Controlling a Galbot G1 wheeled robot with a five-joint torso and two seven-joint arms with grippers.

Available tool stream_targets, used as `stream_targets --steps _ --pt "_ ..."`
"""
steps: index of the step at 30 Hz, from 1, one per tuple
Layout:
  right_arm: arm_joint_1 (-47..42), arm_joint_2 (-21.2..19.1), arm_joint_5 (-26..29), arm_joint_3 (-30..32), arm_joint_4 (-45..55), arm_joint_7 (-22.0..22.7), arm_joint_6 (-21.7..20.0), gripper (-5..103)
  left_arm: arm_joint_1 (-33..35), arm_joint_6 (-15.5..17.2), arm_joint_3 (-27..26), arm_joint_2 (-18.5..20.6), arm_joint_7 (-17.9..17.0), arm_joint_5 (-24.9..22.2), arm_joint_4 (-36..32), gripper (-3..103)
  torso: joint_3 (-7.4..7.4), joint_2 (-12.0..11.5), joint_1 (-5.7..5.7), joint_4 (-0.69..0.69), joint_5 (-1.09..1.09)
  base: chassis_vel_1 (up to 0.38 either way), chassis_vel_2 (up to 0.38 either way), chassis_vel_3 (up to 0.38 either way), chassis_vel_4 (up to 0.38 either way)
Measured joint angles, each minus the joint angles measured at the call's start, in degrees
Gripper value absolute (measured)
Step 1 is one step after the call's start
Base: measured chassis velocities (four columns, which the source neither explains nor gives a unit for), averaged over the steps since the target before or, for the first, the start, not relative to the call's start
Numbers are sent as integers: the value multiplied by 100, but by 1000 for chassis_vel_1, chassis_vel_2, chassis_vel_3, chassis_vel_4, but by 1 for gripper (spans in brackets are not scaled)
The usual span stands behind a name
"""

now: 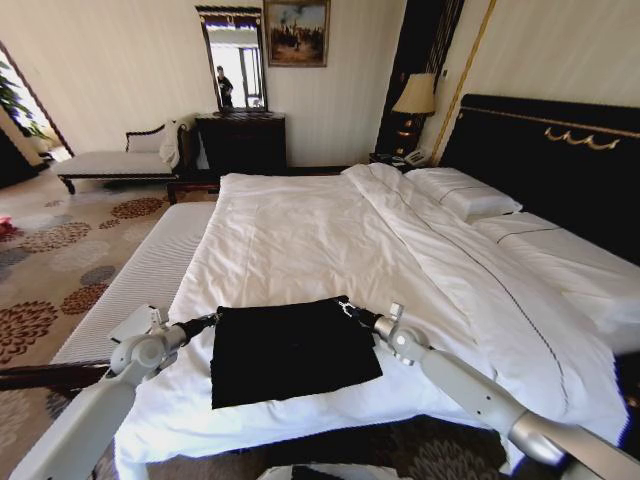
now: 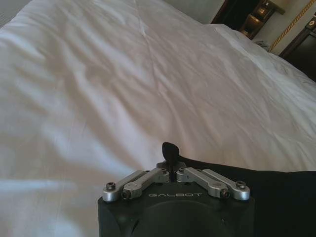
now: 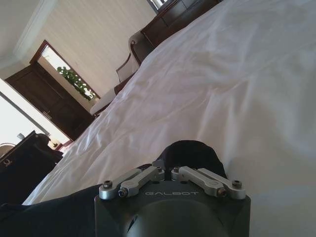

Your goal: Fold the clothes on the bed.

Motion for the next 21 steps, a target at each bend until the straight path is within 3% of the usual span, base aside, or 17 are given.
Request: stream_targets --steps 13,21 --pt "-79 -107 -103 262 314 63 259 1 -60 -148 -98 5 34 6 -82 1 0 0 0 0 0 0 0 0 0" --pt "-246 -291 -145 846 846 -216 692 1 55 -494 -555 -10 64 -310 -924 1 0 0 0 0 0 0 0 0 0"
